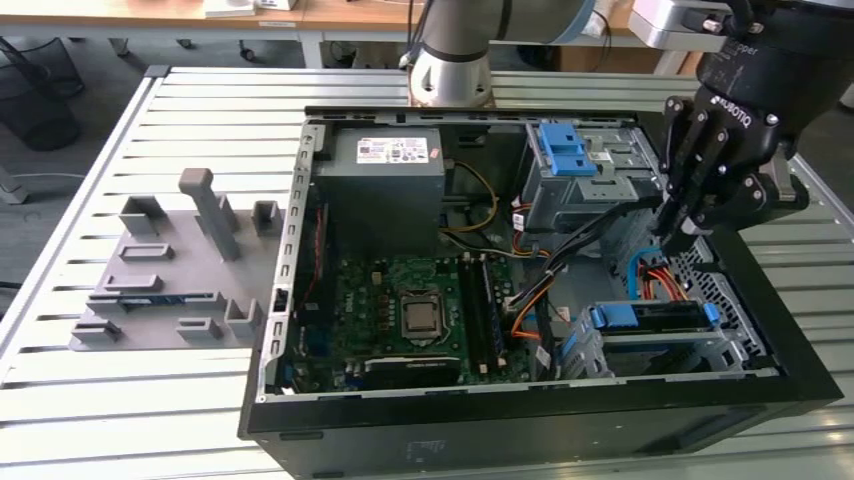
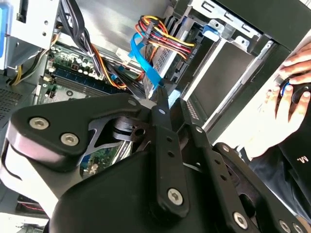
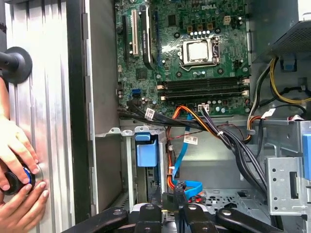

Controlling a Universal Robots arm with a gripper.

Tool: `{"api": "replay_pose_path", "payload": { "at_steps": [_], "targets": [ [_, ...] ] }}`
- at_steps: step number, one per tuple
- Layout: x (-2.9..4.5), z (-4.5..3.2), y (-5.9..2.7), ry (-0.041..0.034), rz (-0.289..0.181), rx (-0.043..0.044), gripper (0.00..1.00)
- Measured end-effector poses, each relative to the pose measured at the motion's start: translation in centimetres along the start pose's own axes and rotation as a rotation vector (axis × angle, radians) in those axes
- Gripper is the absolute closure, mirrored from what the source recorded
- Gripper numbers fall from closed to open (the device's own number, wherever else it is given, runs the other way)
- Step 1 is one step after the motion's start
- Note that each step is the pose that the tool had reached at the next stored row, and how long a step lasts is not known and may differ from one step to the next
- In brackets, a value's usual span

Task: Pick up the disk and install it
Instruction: 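Insert the second disk wire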

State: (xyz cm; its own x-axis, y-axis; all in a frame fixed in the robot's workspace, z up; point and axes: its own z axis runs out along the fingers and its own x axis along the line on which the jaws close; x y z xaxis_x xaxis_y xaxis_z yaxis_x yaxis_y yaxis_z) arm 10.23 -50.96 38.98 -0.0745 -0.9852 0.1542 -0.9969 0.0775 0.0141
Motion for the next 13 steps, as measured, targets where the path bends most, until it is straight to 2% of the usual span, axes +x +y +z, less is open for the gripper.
{"api": "replay_pose_path", "payload": {
  "at_steps": [7,13],
  "targets": [
    [-0.74,-0.03,0.05,-0.0026,0.000,-0.0002,0.75],
    [-1.14,0.42,0.07,-0.0023,0.000,-0.0002,0.75]
  ]
}}
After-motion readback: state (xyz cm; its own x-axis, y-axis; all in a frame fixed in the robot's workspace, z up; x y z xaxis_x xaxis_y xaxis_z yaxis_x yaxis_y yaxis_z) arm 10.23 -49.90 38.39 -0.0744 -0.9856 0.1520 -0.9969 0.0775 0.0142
